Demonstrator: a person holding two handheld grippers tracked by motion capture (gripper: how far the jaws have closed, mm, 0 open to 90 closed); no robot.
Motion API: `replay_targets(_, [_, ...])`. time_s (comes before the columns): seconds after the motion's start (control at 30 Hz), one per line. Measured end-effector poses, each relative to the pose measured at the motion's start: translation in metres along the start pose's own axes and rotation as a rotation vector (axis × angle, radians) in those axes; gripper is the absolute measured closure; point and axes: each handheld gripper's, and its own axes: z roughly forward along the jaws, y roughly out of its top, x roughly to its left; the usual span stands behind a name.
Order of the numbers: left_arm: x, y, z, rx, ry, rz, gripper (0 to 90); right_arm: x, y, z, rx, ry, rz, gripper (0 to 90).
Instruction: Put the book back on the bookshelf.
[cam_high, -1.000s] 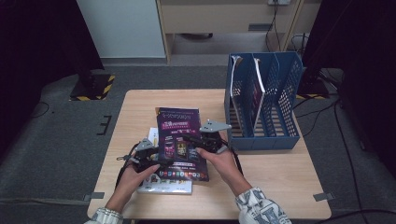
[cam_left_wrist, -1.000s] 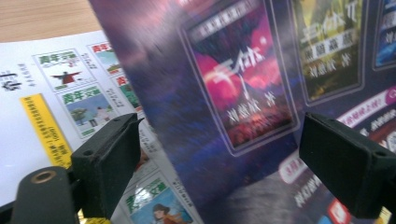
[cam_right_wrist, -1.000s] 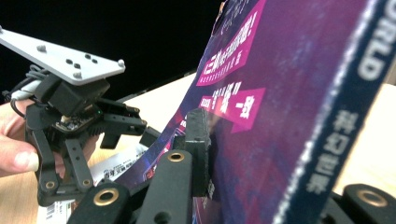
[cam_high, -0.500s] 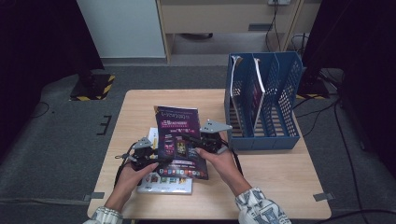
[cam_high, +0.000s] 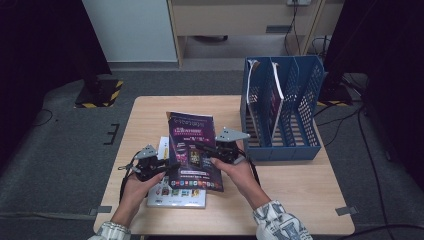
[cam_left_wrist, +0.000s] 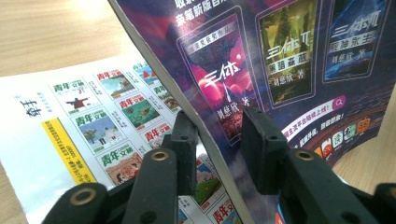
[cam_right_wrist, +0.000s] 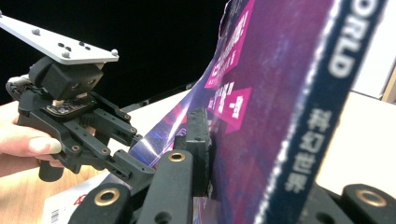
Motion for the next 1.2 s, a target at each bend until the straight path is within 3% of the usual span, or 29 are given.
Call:
replay_targets(0.33, [-0.005,0.006,-0.007,-0.044,0.029,0.049,72.7,0.002,0.010,-0.005,-0.025,0.003,-0.018,75.9])
replay_targets(0.73, [-0.007,0.007,-0.009,-0.059,0.036,0.069,74.2,0.003,0.027,-0.012,-0.046,-0.021,-0.023,74.5])
replay_targets(0.9, [-0.008,0.008,-0.010,-0.066,0.035,0.072,74.5,0.002,0.036,-0.015,-0.057,-0.012,-0.014,73.6])
replay_targets(1.2, [-0.008,0.008,-0.011,-0.066,0.035,0.071,74.6,-0.001,0.059,-0.014,-0.027,0.027,0.008,66.6])
